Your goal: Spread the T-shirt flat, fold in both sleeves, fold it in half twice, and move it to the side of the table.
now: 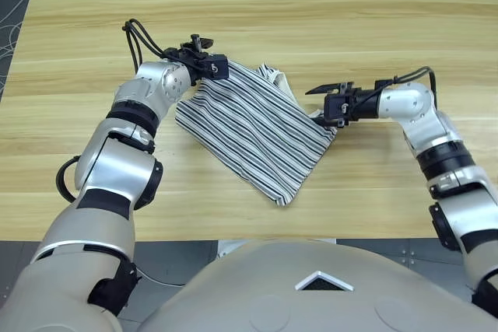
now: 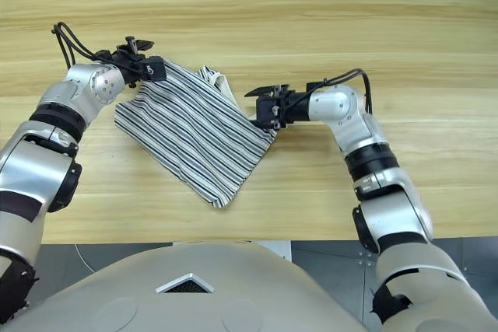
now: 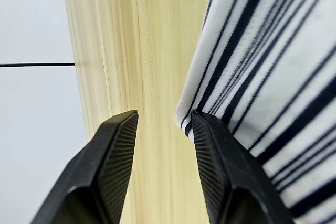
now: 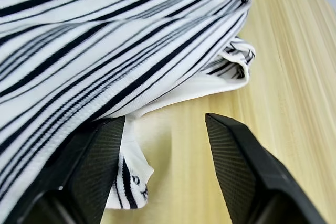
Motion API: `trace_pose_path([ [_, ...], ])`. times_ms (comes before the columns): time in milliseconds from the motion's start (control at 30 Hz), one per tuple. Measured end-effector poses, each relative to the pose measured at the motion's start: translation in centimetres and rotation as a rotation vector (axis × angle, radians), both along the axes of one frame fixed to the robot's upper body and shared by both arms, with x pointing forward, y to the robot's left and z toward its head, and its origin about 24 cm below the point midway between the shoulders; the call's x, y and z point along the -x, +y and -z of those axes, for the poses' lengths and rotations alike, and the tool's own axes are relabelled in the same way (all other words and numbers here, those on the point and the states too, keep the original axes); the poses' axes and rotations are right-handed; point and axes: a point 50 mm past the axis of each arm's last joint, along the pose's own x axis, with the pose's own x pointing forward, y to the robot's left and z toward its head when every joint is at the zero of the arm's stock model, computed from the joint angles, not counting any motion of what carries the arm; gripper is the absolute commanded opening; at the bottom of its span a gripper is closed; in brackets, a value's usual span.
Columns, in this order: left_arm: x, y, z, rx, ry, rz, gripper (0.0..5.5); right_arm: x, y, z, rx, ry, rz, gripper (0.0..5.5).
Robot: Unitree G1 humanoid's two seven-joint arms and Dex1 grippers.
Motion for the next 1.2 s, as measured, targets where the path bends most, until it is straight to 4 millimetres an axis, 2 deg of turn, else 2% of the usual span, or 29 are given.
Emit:
trace_pose_path([
  [100, 0.0, -0.2, 0.0, 0.056, -0.004, 0.001, 1.92, 1.4, 1.7, 0.6, -0.087, 0.057, -0.001, 2.84],
  [233, -0.1, -1.8, -0.4, 0.106, -0.020, 0.085, 1.92, 2.0, 4.0, 0.9, -0.185, 0.139, 0.010, 2.84],
  [400, 0.1, -2.6, -0.5, 0.128, -0.030, 0.148, 1.92, 2.0, 4.1, 0.9, -0.193, 0.149, 0.024, 2.84],
  [533, 0.3, -4.0, -1.4, 0.194, -0.077, 0.273, 1.92, 0.7, 2.0, 0.0, -0.135, 0.112, 0.080, 2.84],
  [600, -0.1, -4.4, -2.6, 0.150, -0.154, 0.360, 1.92, 0.0, 0.2, -0.6, -0.081, 0.087, 0.116, 2.84],
  [733, -1.3, -2.8, -6.3, 0.082, -0.307, 0.421, 1.92, -1.3, -2.6, -2.2, -0.014, 0.051, 0.171, 2.84],
  [867, -1.4, -1.7, -7.6, 0.061, -0.350, 0.430, 1.92, -2.1, -3.2, -2.8, -0.009, 0.040, 0.197, 2.84],
  [933, -1.3, -0.8, -8.3, 0.147, -0.347, 0.350, 1.92, -2.5, -3.2, -2.8, -0.042, 0.049, 0.225, 2.84],
  [967, -0.9, -0.1, -8.1, 0.200, -0.303, 0.296, 1.92, -2.7, -2.8, -2.9, -0.087, 0.057, 0.231, 2.84],
  [1067, 1.8, 1.4, -5.6, 0.296, -0.089, 0.180, 1.92, -2.9, -1.3, -3.0, -0.183, 0.066, 0.232, 2.84],
  [1133, 5.1, 2.6, -3.6, 0.258, 0.083, 0.169, 1.92, -3.1, -1.0, -2.8, -0.206, 0.066, 0.250, 2.84],
  [1200, 7.8, 3.7, -3.4, 0.209, 0.199, 0.179, 1.92, -3.2, -1.2, -2.6, -0.210, 0.069, 0.274, 2.84],
])
